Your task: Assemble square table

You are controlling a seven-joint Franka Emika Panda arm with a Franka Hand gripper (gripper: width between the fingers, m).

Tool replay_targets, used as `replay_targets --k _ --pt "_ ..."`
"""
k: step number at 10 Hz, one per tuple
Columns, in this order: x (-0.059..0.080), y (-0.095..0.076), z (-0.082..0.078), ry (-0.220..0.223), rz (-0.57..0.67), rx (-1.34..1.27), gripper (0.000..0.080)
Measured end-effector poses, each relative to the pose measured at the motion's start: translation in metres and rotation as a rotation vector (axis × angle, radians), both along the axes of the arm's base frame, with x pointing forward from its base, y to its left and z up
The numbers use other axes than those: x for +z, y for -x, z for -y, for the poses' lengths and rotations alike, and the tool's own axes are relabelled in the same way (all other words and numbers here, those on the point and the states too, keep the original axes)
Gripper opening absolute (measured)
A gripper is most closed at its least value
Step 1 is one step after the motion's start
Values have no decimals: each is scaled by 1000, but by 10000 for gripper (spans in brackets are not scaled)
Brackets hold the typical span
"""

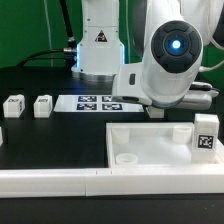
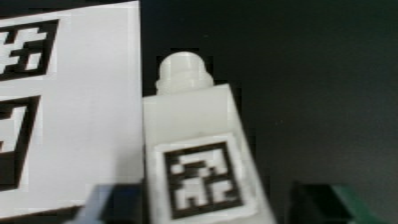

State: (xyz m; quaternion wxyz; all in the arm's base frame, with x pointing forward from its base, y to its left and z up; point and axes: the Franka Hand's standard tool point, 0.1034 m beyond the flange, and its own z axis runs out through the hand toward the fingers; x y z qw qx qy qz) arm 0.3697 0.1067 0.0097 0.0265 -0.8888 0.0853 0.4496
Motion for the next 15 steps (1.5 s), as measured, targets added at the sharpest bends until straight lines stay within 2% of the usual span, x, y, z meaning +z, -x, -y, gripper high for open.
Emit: replay_targets --k 1,7,8,9,10,11,12,14,15 --pt "0 0 0 0 0 -1 286" --pt "1 -1 2 -2 0 -4 288" --pt "20 -15 11 -23 -7 5 288" --pt "42 -38 19 -26 33 -9 288" --pt "61 -53 26 -31 78 -20 288" --pt "78 -66 34 -37 110 -37 290" --pt "89 -78 41 -36 151 -52 290" --pt "126 -113 53 -10 363 -32 290" --pt "126 -112 49 -5 462 -36 290"
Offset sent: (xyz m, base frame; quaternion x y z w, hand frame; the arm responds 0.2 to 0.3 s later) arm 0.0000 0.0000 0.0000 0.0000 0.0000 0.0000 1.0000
